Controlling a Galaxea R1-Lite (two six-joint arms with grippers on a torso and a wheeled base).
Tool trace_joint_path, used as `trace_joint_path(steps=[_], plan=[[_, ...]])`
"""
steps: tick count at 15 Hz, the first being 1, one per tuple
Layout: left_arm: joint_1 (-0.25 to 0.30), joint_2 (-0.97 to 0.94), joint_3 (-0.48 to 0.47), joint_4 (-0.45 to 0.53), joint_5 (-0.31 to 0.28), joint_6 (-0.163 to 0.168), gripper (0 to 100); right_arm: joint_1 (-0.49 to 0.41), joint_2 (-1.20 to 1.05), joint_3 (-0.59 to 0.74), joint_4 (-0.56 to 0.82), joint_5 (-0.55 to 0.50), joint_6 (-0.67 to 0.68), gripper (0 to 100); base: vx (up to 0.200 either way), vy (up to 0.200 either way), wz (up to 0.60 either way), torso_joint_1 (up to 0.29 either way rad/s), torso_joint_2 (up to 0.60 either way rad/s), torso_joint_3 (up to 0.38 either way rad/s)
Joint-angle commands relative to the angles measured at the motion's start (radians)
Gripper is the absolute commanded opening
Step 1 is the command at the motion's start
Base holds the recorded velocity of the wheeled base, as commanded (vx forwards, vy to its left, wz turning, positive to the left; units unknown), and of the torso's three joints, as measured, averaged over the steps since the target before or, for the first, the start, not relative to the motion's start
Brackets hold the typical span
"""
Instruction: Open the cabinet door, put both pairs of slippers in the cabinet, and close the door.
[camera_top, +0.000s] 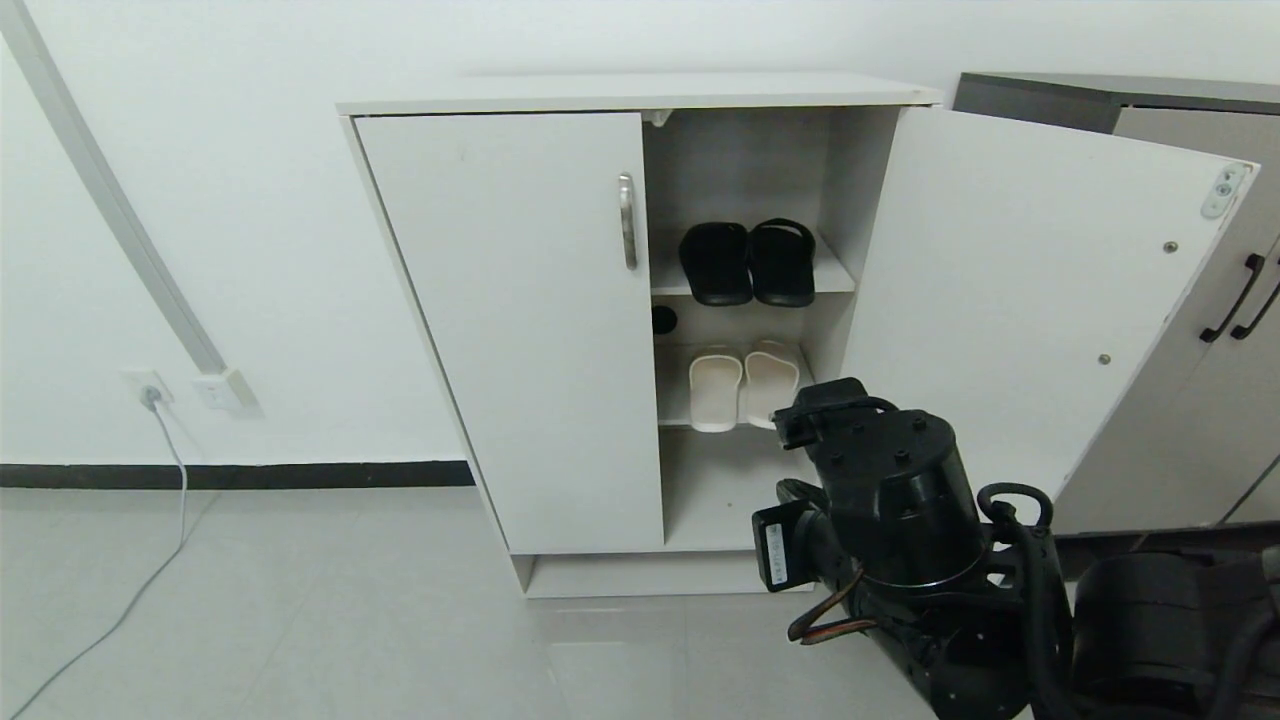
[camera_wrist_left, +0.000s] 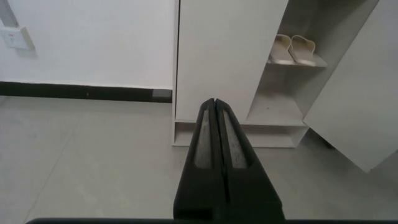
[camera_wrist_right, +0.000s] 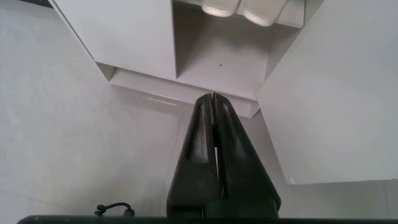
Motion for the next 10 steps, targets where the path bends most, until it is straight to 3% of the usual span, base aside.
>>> trace_joint_path(steps=[1,5,10], plan=[[0.001,0.001,0.000,0.000,0.001,0.000,0,0.000,0.003,0.006,-0.001,0.000,-0.001,0,0.000,0.000,0.00,0.000,0.00,0.000],[0.001,0.001,0.000,0.000,0.001,-0.002,0,0.000,0.001,0.014,-0.001,0.000,-0.002,0,0.000,0.000,0.00,0.000,0.00,0.000],[0.001,0.001,0.000,0.000,0.001,-0.002,0,0.000,0.003,0.014,-0.001,0.000,-0.002,0,0.000,0.000,0.00,0.025,-0.29,-0.325]])
